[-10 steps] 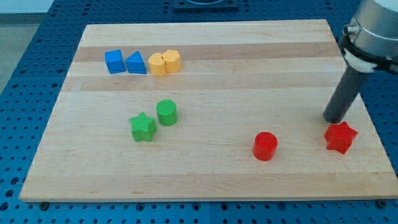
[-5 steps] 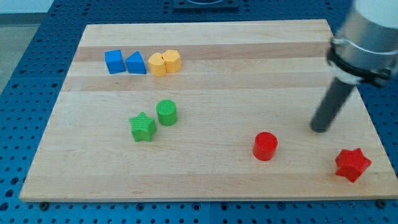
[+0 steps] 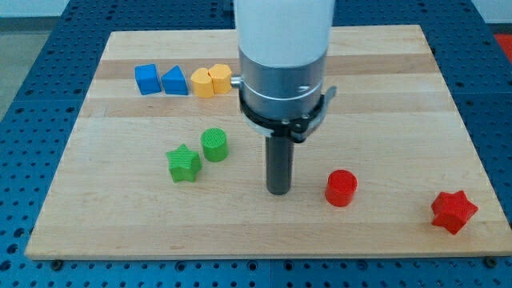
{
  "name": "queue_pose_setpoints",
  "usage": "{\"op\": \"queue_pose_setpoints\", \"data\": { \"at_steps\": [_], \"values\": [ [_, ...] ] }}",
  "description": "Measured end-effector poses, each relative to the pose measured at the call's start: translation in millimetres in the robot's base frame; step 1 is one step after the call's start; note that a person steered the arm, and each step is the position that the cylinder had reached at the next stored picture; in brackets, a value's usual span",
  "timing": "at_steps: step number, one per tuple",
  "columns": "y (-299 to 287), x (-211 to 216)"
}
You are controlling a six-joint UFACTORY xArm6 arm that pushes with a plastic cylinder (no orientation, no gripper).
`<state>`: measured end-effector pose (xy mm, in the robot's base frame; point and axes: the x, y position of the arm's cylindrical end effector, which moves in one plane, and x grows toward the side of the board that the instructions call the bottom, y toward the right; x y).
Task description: Move the red blocks at the bottom right of the board
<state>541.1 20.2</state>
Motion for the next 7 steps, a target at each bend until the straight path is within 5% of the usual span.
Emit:
{"op": "queue_pose_setpoints", "data": {
  "at_steps": [7],
  "values": [
    [142.9,20.8]
  ]
}}
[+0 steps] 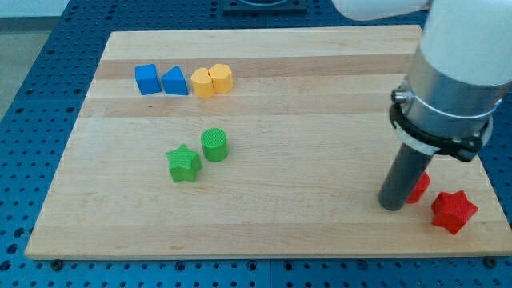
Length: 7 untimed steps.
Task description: Move the red blocks at the bottom right of the board
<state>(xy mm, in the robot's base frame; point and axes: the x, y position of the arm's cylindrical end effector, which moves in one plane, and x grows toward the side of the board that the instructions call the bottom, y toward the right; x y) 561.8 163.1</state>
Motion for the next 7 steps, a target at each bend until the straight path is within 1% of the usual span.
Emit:
{"op": "queue_pose_setpoints", "data": {
  "at_steps": [2,3,4,5,6,7],
  "values": [
    [13.3,7.2],
    [6.8,13.3],
    [-22.9,24.6],
    [-47.1,6.3],
    [-31.2,-25.2],
    [-27.5,-26.3]
  ]
}}
